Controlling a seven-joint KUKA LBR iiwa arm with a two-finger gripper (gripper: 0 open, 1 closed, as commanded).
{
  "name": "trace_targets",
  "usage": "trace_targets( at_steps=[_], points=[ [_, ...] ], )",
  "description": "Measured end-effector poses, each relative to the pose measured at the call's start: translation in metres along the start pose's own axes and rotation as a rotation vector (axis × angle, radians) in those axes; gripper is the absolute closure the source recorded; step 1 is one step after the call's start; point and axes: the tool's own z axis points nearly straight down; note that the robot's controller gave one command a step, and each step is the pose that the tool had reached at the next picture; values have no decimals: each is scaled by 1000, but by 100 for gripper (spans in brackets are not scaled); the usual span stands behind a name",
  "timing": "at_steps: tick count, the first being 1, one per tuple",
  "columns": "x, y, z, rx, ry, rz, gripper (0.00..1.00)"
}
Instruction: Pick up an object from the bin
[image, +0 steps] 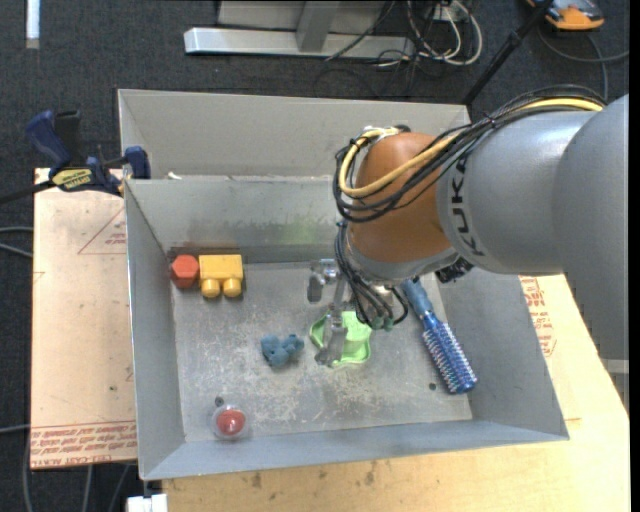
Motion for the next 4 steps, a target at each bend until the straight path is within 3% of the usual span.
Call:
trace_targets(
  at_steps=[1, 2, 3, 4],
  points=[
    [0, 0, 0, 0, 0, 1, 100],
    [0, 0, 0, 0, 0, 1, 0],
    [23, 31, -14, 0, 2, -127, 0],
    [21, 23, 70, 2, 8, -39, 0]
  ],
)
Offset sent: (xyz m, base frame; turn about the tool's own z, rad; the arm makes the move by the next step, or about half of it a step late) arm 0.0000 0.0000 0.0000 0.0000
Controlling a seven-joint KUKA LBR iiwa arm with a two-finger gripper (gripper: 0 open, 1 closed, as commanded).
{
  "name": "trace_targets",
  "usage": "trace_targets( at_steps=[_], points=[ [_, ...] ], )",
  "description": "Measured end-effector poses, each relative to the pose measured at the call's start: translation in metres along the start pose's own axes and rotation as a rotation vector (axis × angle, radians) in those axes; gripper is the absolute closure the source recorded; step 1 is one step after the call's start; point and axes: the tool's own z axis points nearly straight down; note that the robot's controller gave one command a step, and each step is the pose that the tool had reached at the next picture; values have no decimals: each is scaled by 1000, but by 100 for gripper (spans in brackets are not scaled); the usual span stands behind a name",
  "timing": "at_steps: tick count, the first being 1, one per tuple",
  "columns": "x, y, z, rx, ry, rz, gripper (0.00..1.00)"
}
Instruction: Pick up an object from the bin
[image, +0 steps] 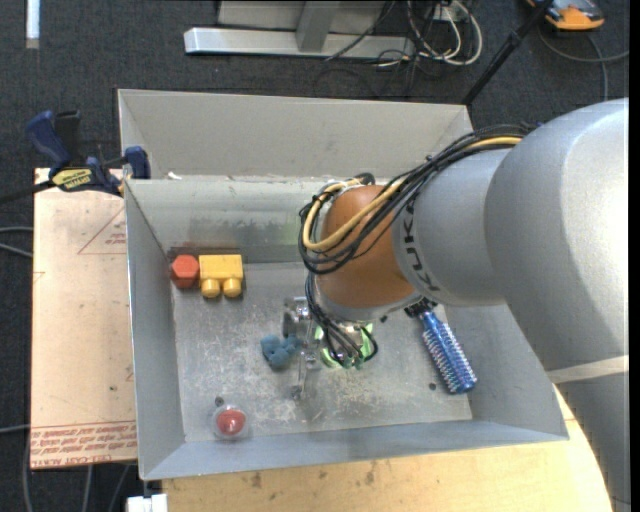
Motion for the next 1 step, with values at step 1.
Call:
trace_targets(
  at_steps=[1],
  points=[
    [-2, 0, -4, -1, -5, 1, 100]
  ],
)
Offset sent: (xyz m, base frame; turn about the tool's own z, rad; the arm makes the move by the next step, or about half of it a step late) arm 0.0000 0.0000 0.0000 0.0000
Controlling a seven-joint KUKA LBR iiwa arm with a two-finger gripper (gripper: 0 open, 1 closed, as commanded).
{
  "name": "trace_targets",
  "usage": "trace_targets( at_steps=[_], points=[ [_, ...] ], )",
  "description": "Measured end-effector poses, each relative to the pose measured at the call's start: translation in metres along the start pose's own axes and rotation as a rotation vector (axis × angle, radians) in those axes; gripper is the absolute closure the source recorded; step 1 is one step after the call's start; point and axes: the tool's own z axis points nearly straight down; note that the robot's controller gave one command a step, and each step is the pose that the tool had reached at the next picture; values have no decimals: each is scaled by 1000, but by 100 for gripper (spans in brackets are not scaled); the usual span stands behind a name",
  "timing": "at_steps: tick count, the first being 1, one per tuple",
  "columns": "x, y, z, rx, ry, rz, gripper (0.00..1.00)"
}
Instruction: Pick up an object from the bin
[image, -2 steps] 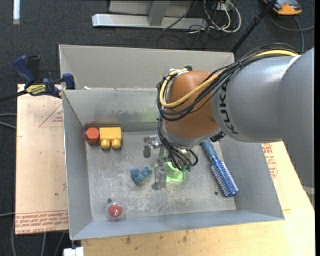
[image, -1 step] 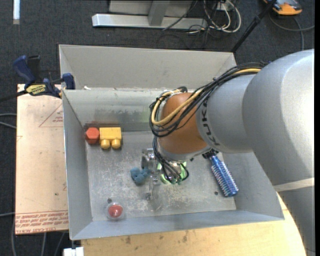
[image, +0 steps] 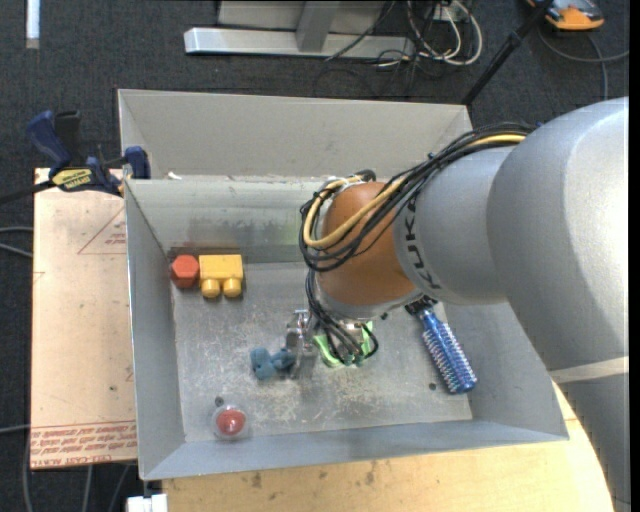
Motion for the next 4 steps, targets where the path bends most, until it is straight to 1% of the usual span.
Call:
trace_targets(
  at_steps=[1, 2, 3, 4],
  points=[
    [-37, -1, -90, -1, -14, -19, 100],
    [-34, -1, -85, 1, -3, -19, 0],
    [-34, -1, -85, 0, -3, -19, 100],
    [-34, -1, -85, 0, -3, -19, 0]
  ],
)
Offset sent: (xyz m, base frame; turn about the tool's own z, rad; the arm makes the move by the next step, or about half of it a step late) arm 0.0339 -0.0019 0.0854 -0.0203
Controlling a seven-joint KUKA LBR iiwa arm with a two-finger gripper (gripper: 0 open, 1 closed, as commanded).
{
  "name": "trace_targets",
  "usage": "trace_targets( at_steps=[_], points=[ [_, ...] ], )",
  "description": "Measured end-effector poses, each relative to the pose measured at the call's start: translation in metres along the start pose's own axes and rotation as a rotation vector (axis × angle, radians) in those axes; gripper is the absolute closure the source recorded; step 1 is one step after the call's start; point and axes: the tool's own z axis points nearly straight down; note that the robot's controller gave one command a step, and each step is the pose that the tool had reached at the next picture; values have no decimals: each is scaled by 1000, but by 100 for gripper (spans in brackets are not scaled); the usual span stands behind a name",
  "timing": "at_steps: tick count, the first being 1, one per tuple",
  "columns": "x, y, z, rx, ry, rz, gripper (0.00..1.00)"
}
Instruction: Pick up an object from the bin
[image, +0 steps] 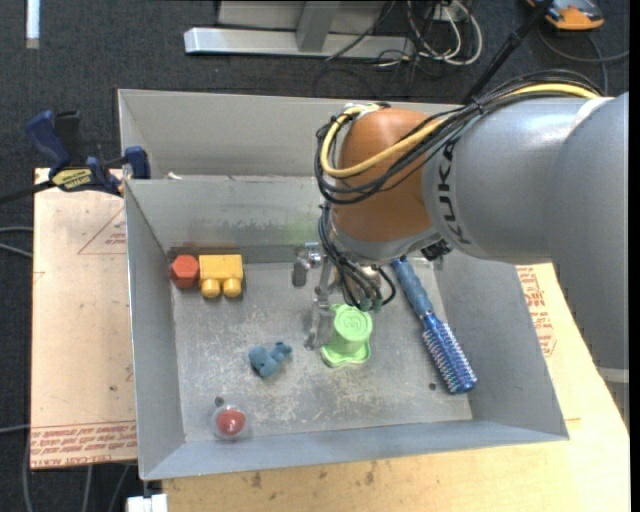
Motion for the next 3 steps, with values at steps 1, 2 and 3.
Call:
trace_targets(
  at_steps=[1, 2, 3],
  points=[
    [69, 28, 87, -1, 8, -229, 0],
    [67, 28, 85, -1, 2, -227, 100],
    [43, 23, -46, -1, -10, -237, 100]
  ],
)
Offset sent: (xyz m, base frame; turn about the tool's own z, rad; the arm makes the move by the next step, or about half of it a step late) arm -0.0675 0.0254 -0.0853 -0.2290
